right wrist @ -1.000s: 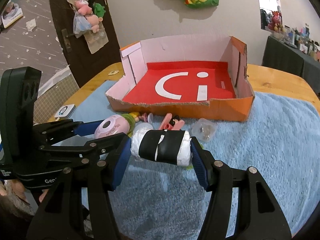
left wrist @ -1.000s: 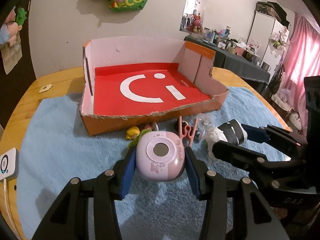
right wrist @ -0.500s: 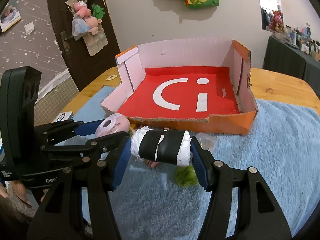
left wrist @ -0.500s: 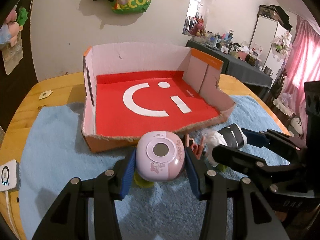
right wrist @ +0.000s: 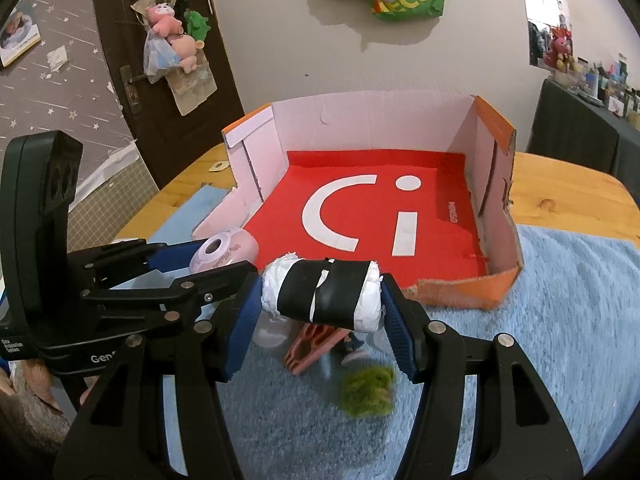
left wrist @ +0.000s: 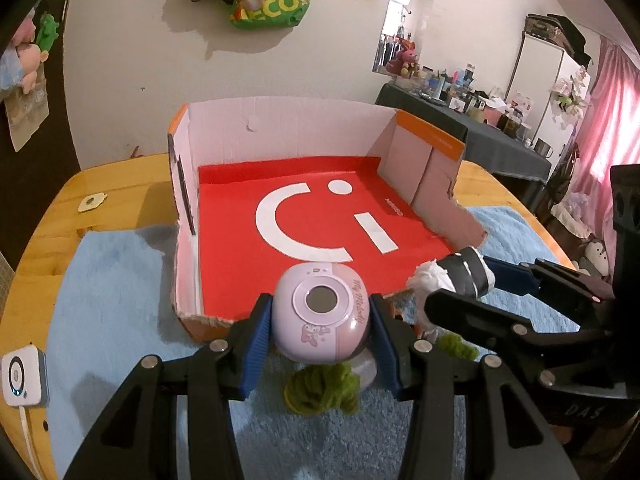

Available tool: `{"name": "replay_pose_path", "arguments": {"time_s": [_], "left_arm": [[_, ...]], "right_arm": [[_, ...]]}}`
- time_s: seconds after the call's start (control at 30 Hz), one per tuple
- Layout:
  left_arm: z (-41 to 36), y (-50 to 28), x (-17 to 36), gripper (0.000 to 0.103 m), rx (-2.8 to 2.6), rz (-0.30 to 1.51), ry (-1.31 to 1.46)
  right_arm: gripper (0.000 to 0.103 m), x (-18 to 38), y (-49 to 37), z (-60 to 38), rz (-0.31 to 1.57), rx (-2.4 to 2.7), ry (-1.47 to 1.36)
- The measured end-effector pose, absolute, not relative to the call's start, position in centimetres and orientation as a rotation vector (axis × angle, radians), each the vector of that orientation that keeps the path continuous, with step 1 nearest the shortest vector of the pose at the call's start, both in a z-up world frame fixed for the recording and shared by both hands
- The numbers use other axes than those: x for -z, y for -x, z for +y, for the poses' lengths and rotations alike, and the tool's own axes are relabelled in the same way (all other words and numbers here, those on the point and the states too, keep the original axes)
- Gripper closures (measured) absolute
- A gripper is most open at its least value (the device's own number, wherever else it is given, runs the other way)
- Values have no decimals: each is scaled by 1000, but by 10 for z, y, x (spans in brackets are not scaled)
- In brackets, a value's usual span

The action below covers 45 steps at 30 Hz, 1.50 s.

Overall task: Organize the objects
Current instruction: 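Carry the taped roll in right gripper while left gripper carries the pink toy into the box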

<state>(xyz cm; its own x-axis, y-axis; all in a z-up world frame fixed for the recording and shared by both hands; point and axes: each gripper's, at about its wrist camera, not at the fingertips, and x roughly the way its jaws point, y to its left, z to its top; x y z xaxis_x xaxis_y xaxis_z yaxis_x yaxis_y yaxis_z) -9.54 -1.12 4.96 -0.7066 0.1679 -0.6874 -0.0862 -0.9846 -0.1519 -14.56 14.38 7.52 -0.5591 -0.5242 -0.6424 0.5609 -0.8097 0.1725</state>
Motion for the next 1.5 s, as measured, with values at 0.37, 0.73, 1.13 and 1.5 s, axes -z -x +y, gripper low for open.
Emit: {"name": "replay_pose_path", "arguments": {"time_s": [0.37,0.73,1.13,1.5], "left_arm": [[-15,118,-58,54,-2787,-153,1142],[-19,143,-54,54,-2787,-170,1190],[-27,174,-46,54,-2770,-198,1244],[-38,199,-26,54,-2744,-221,1353]], "right_arm": [[47,-83,177,140,57,2337,-936],[46,-80,205,135,55,2351,-962],[46,-71,238,130,57,2356,-1010],[46,-56,260,126,63,2335,-1108]]}}
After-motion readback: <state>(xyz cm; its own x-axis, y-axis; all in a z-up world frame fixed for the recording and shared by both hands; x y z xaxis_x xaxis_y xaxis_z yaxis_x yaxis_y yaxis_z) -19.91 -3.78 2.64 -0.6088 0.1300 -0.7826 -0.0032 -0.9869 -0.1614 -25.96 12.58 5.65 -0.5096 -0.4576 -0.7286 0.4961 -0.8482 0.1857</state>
